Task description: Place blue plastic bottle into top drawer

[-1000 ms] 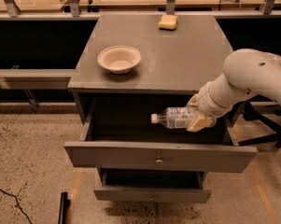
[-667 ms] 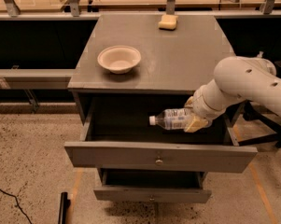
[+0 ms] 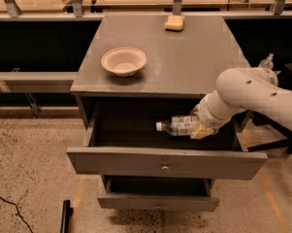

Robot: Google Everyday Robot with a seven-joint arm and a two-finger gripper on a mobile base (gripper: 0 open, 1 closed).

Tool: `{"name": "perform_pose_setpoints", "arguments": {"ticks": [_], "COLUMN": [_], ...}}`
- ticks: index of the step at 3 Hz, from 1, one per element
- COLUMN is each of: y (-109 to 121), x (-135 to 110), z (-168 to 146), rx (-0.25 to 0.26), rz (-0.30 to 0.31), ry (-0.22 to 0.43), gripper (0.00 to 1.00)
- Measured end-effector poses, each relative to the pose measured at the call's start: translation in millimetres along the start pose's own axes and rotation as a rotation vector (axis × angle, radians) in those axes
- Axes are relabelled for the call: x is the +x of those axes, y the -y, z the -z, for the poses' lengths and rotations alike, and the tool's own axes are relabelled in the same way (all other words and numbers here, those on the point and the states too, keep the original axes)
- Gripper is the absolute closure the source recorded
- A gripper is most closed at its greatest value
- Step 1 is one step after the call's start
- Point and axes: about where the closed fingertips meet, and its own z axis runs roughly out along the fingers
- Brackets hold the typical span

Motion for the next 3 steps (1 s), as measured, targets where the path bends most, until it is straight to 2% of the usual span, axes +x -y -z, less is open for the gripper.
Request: {"name": "perform_pose_setpoints", "arguments": {"ticks": [1,2,3], "y": [0.3,2.3,2.7], "x": [1.7,2.6,3.0], "z": [-5.1,-4.1,-2.5], "rx": [0.000,0.008,0.012], "rz": [-0.006,-0.006,-0.006], "ry": [-0.006,-0.008,-0.009], "gripper": [0.12,0.23,0.46]}}
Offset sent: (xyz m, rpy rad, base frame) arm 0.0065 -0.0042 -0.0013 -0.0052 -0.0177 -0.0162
